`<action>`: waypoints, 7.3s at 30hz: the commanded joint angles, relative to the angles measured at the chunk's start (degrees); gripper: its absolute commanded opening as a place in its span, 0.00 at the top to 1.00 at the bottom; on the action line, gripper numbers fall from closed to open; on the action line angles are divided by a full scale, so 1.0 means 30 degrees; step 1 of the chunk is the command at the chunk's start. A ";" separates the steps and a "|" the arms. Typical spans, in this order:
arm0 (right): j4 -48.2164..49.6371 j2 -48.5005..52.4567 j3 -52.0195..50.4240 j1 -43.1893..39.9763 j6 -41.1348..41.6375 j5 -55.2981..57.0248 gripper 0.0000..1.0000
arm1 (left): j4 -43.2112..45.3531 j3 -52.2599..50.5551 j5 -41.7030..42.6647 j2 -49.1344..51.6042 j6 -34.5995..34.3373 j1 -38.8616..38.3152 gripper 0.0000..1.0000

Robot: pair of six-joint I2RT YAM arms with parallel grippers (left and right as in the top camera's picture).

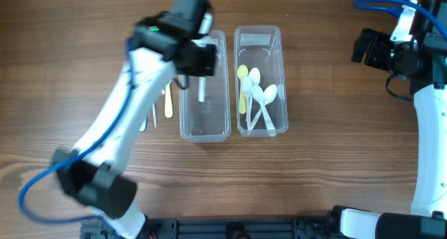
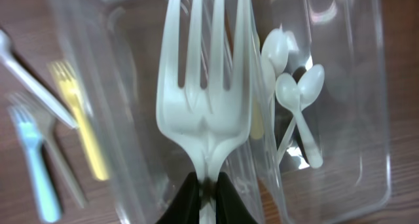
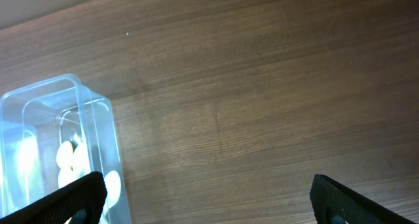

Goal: Pack container
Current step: 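Carry the white fork into the left container and release, then return the left gripper to the forks and grasp the light blue fork, then place the light blue fork into the left container and release, then grasp a white fork with the left gripper, then place the white fork into the left container and withdraw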

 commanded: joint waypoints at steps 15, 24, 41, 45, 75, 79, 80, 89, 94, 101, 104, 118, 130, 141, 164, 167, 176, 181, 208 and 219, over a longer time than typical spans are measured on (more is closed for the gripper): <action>0.0007 0.0197 0.0015 -0.0022 -0.0109 0.0138 0.00 | -0.0809 0.1180 -0.0364 0.0495 -0.1151 0.1093 0.06; 0.0007 0.0197 0.0015 -0.0022 -0.0117 0.0138 0.00 | -0.1676 -0.1479 -0.5894 0.0954 -0.0415 0.4685 0.26; 0.0007 0.0197 0.0015 -0.0022 -0.0117 0.0138 0.00 | 0.6273 -1.0389 -0.1639 0.1384 0.0765 0.8174 0.54; 0.0007 0.0197 0.0015 -0.0022 -0.0109 0.0138 0.00 | 0.7395 -1.1125 -0.2470 0.1384 0.1843 0.8182 0.55; 0.0007 0.0197 0.0015 -0.0022 -0.0117 0.0138 0.01 | 0.7155 -1.1715 -0.2259 0.2215 0.4007 0.8553 0.96; 0.0007 0.0197 0.0015 -0.0022 -0.0109 0.0138 0.00 | 0.5574 -1.0411 -0.2259 0.0845 0.3898 0.8531 0.96; 0.0007 0.0197 0.0015 -0.0022 -0.0109 0.0138 0.00 | 0.4692 -0.9704 -0.2259 0.0204 0.3548 0.8524 0.96; 0.0007 0.0197 0.0015 -0.0022 -0.0109 0.0138 0.00 | 0.2987 -0.5894 -0.0750 -0.5472 0.0969 0.3140 0.96; 0.0007 0.0197 0.0015 -0.0022 -0.0109 0.0138 0.00 | 0.5391 -0.6091 -0.1807 -0.3555 -0.1676 -0.0109 0.96; 0.0007 0.0197 0.0015 -0.0022 -0.0109 0.0138 0.00 | 0.7053 -0.6084 -0.0663 0.2193 -0.1989 -0.0809 0.90; 0.0007 0.0197 0.0015 -0.0022 -0.0109 0.0138 0.00 | 0.7038 -0.6062 -0.0670 0.2703 -0.1989 -0.0801 0.76; 0.0007 0.0197 0.0015 -0.0022 -0.0117 0.0138 0.00 | 0.5646 -0.4182 -0.5115 -0.1617 -0.5588 0.2739 0.50; 0.0007 0.0197 0.0015 -0.0022 -0.0117 0.0138 0.00 | 0.6812 -0.4182 0.0663 0.4925 -0.5741 0.9530 0.49; 0.0007 0.0197 0.0015 -0.0022 -0.0109 0.0138 0.00 | 0.8218 -0.4182 0.0087 0.5982 -0.3410 0.8983 0.47; 0.0007 0.0197 0.0015 -0.0022 -0.0109 0.0138 0.00 | 0.7694 -0.4182 -0.2827 0.7162 -0.2317 0.8211 0.90; 0.0007 0.0197 0.0015 -0.0022 -0.0109 0.0138 0.00 | 0.7694 -0.4175 -0.1872 0.7162 -0.1508 0.8211 0.93; 0.0007 0.0197 0.0015 -0.0022 -0.0109 0.0138 0.00 | 0.3118 -0.1858 -0.0816 0.4000 -0.0401 0.7919 0.96; 0.0007 0.0197 0.0015 -0.0022 -0.0109 0.0138 0.00 | 0.1217 -0.1064 -0.0816 -0.1654 -0.0415 0.5654 0.96; 0.0007 0.0197 0.0015 -0.0022 -0.0109 0.0138 0.00 | 0.4131 -0.4495 -0.3395 -0.0437 -0.3512 -0.1647 0.54; 0.0007 0.0197 0.0015 -0.0022 -0.0102 0.0131 0.00 | 0.2120 -0.4597 -0.4182 -0.0364 -0.0641 0.4575 0.55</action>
